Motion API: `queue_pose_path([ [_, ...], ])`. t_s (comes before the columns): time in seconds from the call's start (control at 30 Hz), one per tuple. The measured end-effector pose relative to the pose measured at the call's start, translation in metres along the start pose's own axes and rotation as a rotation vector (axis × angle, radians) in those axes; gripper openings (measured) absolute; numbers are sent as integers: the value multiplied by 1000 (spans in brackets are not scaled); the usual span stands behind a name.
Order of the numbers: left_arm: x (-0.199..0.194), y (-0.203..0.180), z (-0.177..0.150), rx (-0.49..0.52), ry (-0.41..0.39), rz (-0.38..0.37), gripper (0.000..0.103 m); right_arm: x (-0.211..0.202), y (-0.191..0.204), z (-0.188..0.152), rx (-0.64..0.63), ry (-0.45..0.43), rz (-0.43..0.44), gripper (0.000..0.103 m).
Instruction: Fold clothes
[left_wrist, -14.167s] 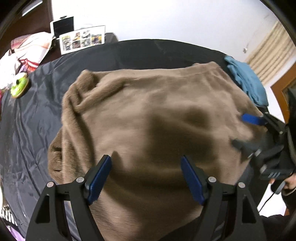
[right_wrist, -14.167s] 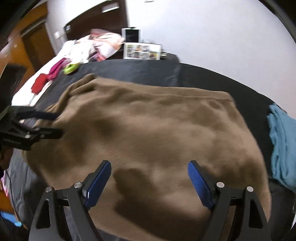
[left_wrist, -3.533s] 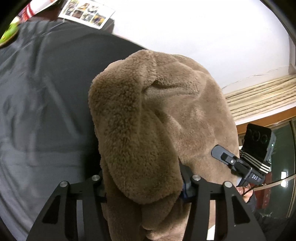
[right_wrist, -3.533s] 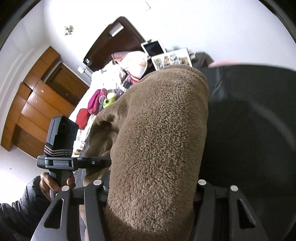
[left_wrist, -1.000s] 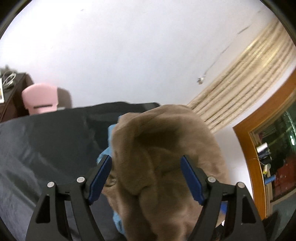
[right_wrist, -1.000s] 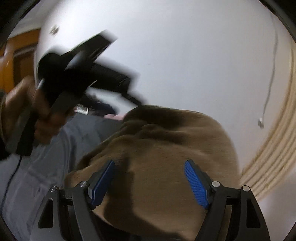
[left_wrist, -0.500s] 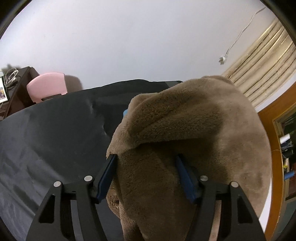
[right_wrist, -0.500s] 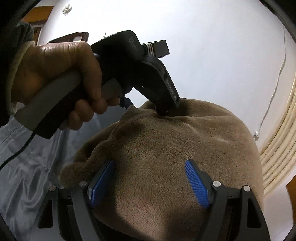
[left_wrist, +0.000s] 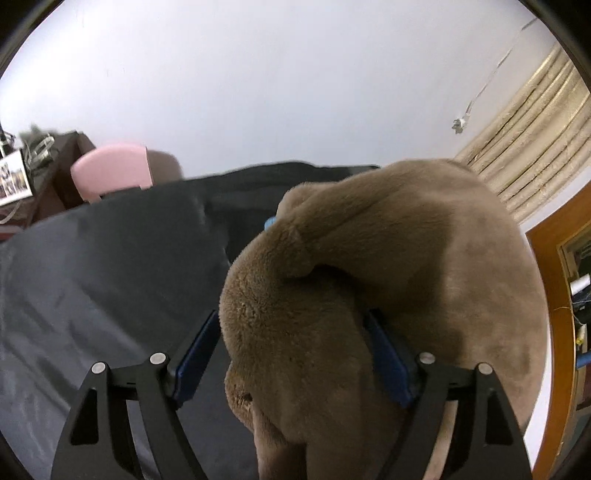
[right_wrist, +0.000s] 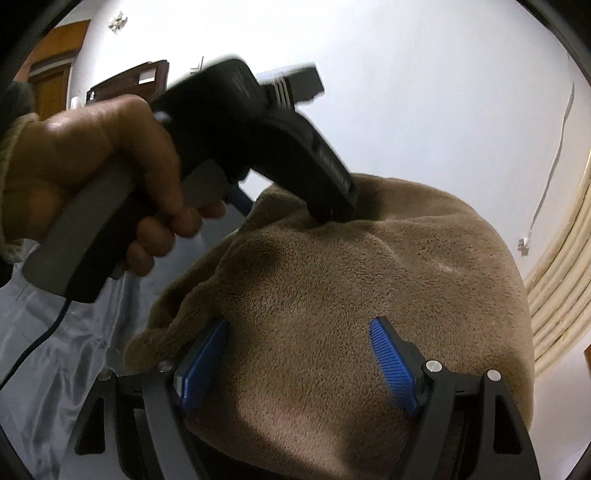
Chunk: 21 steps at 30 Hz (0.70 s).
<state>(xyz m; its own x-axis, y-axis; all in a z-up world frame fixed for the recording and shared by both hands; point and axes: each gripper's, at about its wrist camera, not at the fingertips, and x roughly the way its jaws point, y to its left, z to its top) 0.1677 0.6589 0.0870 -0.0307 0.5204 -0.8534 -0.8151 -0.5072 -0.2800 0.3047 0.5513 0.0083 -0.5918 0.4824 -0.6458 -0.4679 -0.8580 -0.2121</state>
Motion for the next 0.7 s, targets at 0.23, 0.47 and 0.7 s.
queue_pose_path([
  [0.23,-44,-5,-5,27,-78,-15,83,-15,-18,22,69,67,63,82],
  [0.47,-68,-13,-26,65,-93,-37,83,-40,-30,32,86,58,41,82],
  [0.7,-81,-23,-44,102,-91,-40,83,-53,-49,31,124,86,-16,82],
])
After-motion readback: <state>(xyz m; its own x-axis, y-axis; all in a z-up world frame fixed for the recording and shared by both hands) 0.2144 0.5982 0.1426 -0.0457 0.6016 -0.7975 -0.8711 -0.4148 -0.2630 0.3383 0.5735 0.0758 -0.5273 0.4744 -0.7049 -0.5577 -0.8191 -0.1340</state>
